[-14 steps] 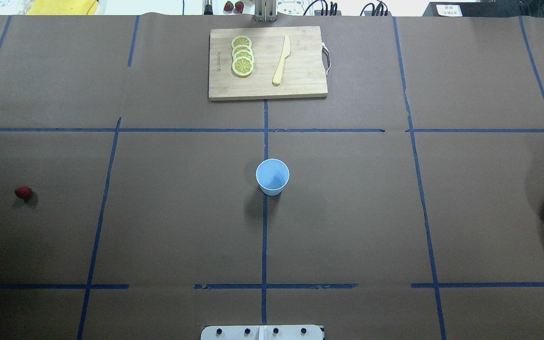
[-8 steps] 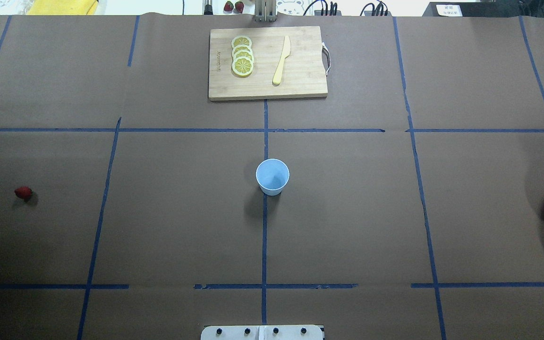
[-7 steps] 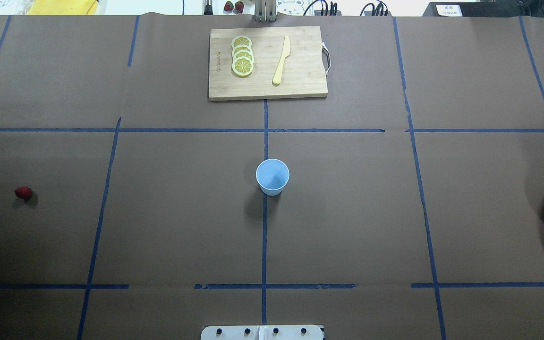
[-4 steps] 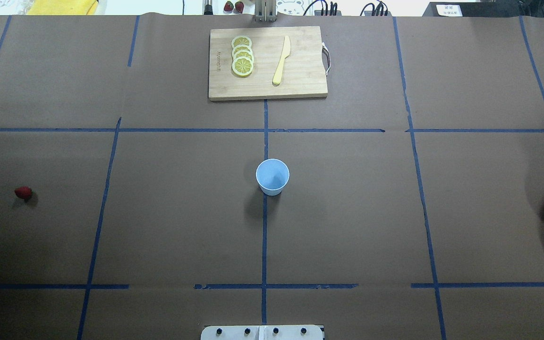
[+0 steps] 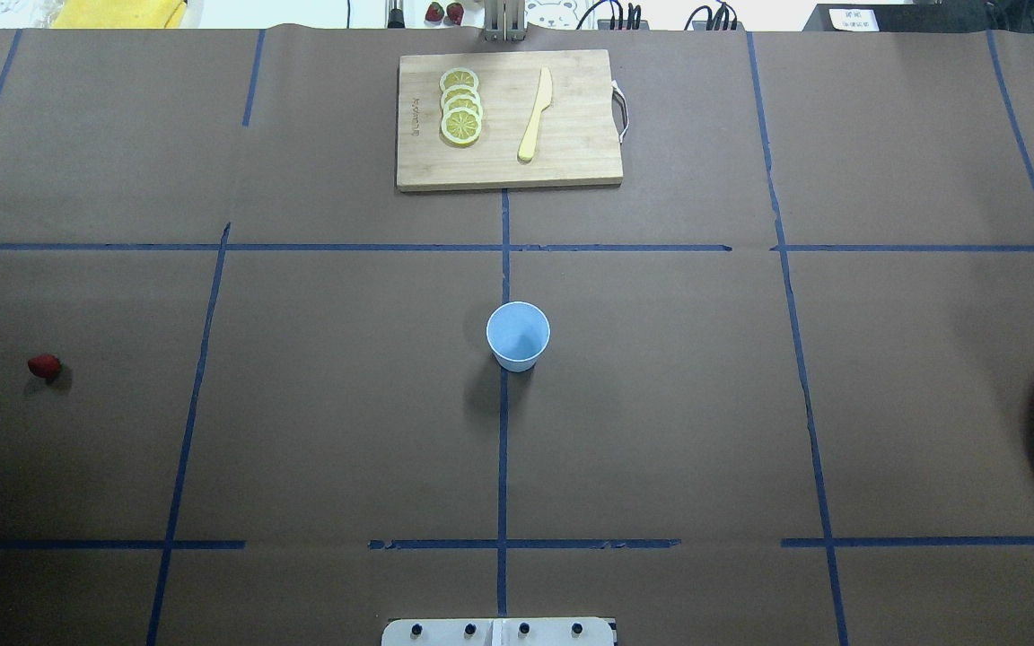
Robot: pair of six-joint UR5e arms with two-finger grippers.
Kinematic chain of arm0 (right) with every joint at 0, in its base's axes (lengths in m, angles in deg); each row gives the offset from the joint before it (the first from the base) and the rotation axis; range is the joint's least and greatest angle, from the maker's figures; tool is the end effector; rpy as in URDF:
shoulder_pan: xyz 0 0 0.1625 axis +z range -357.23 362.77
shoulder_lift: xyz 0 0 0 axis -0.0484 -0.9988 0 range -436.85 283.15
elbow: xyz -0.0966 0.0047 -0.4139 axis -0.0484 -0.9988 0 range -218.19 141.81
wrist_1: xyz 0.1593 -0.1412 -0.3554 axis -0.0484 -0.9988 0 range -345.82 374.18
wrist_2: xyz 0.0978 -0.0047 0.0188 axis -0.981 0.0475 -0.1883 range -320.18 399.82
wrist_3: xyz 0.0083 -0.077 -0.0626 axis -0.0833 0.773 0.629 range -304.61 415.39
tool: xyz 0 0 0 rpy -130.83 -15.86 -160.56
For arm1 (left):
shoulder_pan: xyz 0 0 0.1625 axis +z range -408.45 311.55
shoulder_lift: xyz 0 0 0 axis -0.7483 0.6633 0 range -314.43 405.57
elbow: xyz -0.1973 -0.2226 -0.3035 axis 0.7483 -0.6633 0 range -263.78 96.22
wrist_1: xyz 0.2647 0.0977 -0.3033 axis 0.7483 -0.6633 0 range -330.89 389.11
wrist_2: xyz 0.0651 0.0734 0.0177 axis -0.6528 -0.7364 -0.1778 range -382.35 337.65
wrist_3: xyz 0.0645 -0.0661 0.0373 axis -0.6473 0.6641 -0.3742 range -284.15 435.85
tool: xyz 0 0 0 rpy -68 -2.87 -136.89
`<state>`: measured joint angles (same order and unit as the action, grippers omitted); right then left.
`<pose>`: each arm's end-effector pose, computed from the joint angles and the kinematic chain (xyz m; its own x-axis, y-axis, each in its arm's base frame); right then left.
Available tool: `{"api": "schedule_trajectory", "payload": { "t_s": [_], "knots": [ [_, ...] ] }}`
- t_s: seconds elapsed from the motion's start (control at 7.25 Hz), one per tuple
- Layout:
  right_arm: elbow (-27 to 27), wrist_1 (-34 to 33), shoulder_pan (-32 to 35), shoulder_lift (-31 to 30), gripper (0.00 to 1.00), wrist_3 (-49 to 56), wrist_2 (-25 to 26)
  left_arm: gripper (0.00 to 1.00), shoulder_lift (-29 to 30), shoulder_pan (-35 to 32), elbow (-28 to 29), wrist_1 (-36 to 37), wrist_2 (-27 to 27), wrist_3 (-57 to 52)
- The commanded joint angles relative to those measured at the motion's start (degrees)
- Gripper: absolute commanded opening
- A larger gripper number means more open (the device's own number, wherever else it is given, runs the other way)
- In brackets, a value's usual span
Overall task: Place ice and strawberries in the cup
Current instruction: 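Grasp an ice cube from the pink bowl with the right gripper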
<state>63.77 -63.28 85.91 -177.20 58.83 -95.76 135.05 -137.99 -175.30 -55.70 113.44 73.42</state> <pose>0.0104 -0.4338 0.6129 0.6658 -0.3141 0.6768 0.1560 0.9456 0.2854 -0.0581 -0.4832 0.6571 0.6968 -0.0045 -0.7173 -0.0375 0.9984 -0.0427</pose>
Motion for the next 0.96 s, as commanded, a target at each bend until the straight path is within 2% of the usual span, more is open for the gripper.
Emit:
{"api": "schedule_trajectory", "payload": {
  "t_s": [0.0, 0.55, 0.69, 0.83],
  "knots": [
    [1.1, 6.5, -2.5, -4.8, 0.98, 0.6, 0.4, 1.0, 0.0, 0.0, 0.0, 0.0, 0.0, 0.1],
    [-1.0, 6.5, -6.9, -4.3, 0.9, 0.6, 2.3, 1.0, 0.0, 0.0, 0.1, 0.0, 0.0, 0.0],
    [-1.5, 6.5, -7.5, -4.2, 0.82, 2.1, 3.1, 1.0, 0.0, 0.0, 0.1, 0.0, 0.0, 0.0],
    [-2.3, 6.4, -7.6, -3.8, 0.81, 4.1, 3.7, 1.0, 0.0, 0.1, 0.1, 0.0, 0.0, 0.0]
  ]
}}
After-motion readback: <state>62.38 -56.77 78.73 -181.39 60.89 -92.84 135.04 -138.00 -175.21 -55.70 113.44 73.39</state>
